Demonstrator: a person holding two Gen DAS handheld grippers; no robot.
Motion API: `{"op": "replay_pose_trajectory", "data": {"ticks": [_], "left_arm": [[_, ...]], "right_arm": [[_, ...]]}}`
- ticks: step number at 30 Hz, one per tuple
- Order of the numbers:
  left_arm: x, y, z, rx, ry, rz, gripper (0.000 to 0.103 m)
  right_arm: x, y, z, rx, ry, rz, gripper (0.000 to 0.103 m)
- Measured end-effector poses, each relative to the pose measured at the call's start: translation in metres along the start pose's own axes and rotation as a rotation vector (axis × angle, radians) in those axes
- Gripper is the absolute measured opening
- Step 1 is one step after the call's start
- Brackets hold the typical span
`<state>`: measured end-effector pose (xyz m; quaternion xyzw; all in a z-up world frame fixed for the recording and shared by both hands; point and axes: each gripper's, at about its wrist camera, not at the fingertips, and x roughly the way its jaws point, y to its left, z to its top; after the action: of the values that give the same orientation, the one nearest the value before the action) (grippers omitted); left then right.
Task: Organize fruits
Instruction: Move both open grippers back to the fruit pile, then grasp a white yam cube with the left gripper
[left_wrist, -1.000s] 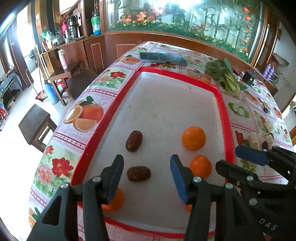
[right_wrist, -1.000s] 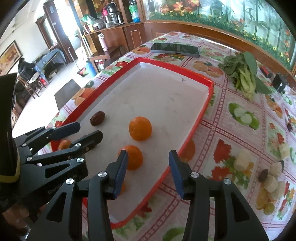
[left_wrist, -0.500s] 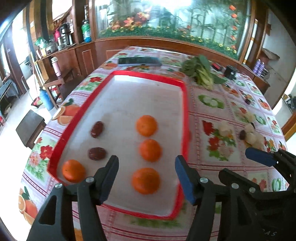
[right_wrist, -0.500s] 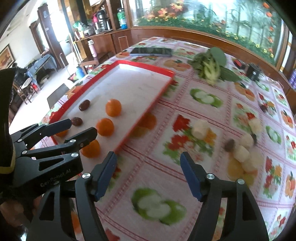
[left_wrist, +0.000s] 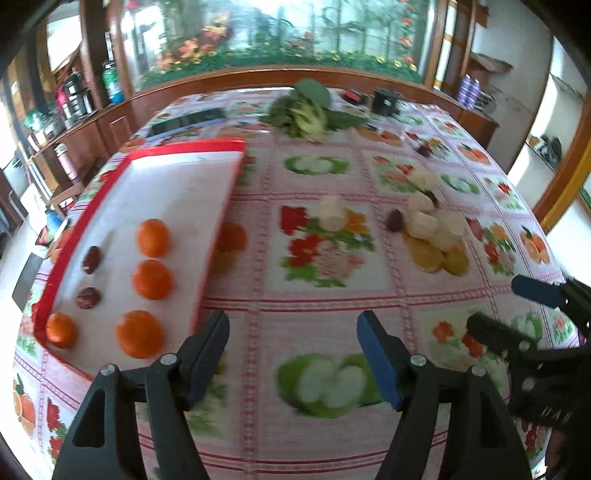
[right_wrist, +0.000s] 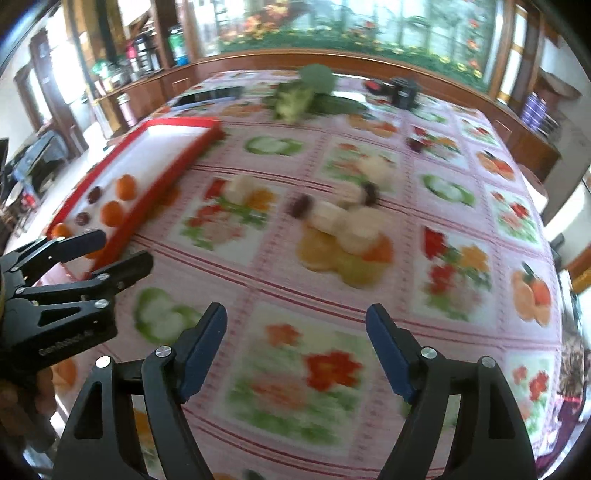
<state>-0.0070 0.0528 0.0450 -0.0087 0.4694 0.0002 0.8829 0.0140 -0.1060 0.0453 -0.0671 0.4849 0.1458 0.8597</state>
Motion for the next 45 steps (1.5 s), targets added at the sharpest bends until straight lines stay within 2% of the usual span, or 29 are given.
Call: {"op": "replay_pose_trajectory", "data": {"ticks": [6, 12, 18, 24, 27, 31, 36, 41, 44, 45], "left_arm": [[0.014, -0.038, 0.005, 0.061, 0.028, -0.028, 0.074], [0.024, -0.054, 0.026, 0.050, 0.040, -0.020, 0.074], [0.022, -0.048, 0.031, 0.054, 0.029, 0.022, 0.074], [0.026, -0.023, 0.039, 0.030, 0.022, 0.072, 0.075], [0.033, -0.012, 0.045, 0.013, 0.029, 0.070, 0.075], [0.047, -0.001, 0.056, -0.020, 0.044, 0.061, 0.075], [0.069, 0.004, 0.072, -0.060, 0.066, 0.043, 0.075], [0.086, -0.007, 0.081, -0.055, 0.084, 0.002, 0.075], [0.097, -0.012, 0.082, -0.050, 0.096, 0.005, 0.074], [0.096, -0.013, 0.082, -0.044, 0.076, 0.016, 0.066]], "right_arm": [[-0.001, -0.045, -0.014, 0.073, 0.010, -0.036, 0.078], [0.003, -0.069, -0.015, 0.107, 0.013, -0.017, 0.078], [0.026, -0.058, 0.001, 0.051, 0.014, 0.064, 0.078], [0.049, -0.043, 0.017, 0.003, 0.025, 0.108, 0.076], [0.053, -0.045, 0.020, -0.001, 0.015, 0.123, 0.063], [0.053, -0.043, 0.022, -0.044, 0.006, 0.114, 0.029], [0.054, -0.043, 0.022, -0.040, 0.001, 0.129, 0.028], [0.054, -0.045, 0.023, -0.042, 0.002, 0.139, 0.028], [0.055, -0.045, 0.023, -0.039, 0.002, 0.142, 0.028], [0.055, -0.046, 0.023, -0.037, 0.002, 0.143, 0.028]]}}
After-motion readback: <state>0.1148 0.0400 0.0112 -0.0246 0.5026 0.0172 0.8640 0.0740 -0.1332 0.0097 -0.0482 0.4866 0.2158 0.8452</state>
